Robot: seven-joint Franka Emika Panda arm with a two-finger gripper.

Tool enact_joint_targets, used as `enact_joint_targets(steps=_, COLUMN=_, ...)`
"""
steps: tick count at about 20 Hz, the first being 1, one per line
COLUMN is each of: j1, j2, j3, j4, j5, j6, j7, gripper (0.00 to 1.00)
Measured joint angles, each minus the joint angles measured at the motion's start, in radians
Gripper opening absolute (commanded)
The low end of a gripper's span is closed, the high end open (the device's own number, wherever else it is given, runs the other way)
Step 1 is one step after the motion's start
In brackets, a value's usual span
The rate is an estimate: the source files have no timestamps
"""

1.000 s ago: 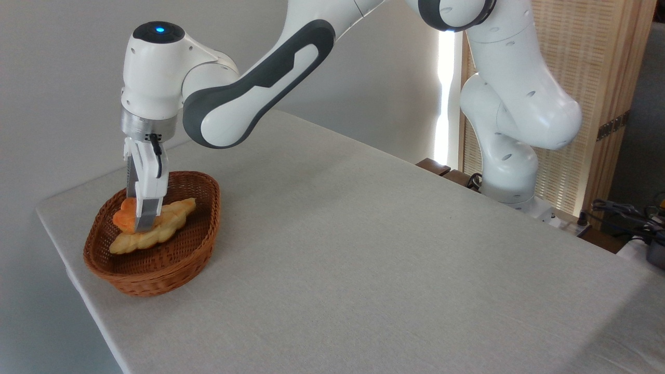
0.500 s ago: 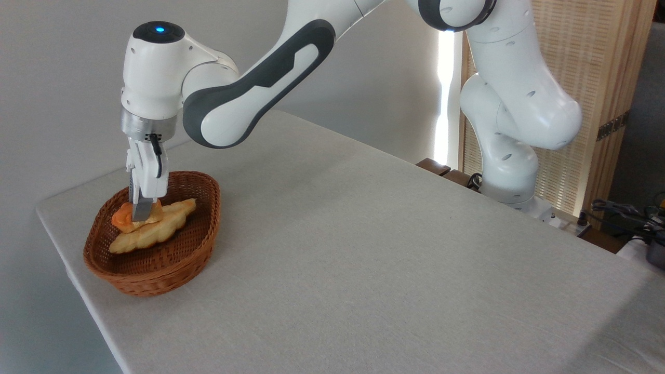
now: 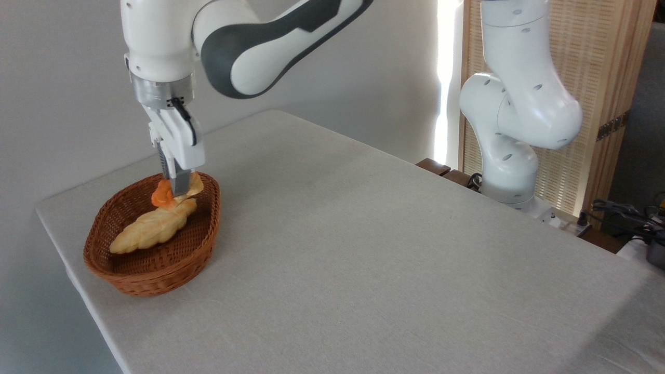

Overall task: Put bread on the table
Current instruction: 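Lift the orange bun out of the basket and carry it away, then lower the orange bun onto the tablecloth and open the gripper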

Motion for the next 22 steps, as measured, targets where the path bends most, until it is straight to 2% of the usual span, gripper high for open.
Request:
enact_joint_targets(steps=2, j1=0.003, j2=-0.031, j3=0.035, j4=-0.001, j5=-0.004, j6=-0.098, j7=0.052, gripper=0.19)
enact_joint_targets(steps=3, j1=0.003, j2=-0.049, j3=0.057, j4=-0.002, j5=-0.004, j6=-0.165, j7=0.090, gripper=0.25)
enact_joint_targets(steps=4, j1=0.003, j2=-0.067, j3=0.077, j4=-0.005, j5=0.009, j6=-0.221, j7=0.120, gripper=0.27)
enact_joint_targets(steps=6, j1=0.001, j2=-0.110, j3=0.106, j4=-0.035, j5=0.094, j6=-0.290, j7=0.157, gripper=0.33)
enact_joint_targets(steps=7, j1=-0.005, j2=-0.131, j3=0.112, j4=-0.063, j5=0.139, j6=-0.301, j7=0.163, gripper=0.42)
enact_joint_targets(steps=8, j1=-0.017, j2=-0.148, j3=0.113, j4=-0.096, j5=0.174, j6=-0.303, j7=0.164, gripper=0.57)
enact_joint_targets(steps=9, j1=-0.036, j2=-0.160, j3=0.113, j4=-0.132, j5=0.195, j6=-0.302, j7=0.164, gripper=0.75)
enact_joint_targets(steps=10, j1=-0.059, j2=-0.165, j3=0.112, j4=-0.166, j5=0.205, j6=-0.294, j7=0.164, gripper=0.90)
enact_joint_targets(steps=11, j1=-0.078, j2=-0.166, j3=0.112, j4=-0.198, j5=0.211, j6=-0.276, j7=0.163, gripper=1.00)
enact_joint_targets(steps=13, j1=-0.097, j2=-0.164, j3=0.112, j4=-0.259, j5=0.216, j6=-0.227, j7=0.161, gripper=1.00)
enact_joint_targets(steps=15, j1=-0.098, j2=-0.163, j3=0.114, j4=-0.287, j5=0.217, j6=-0.211, j7=0.161, gripper=1.00)
enact_joint_targets(steps=22, j1=-0.096, j2=-0.165, j3=0.118, j4=-0.291, j5=0.217, j6=-0.227, j7=0.161, gripper=1.00)
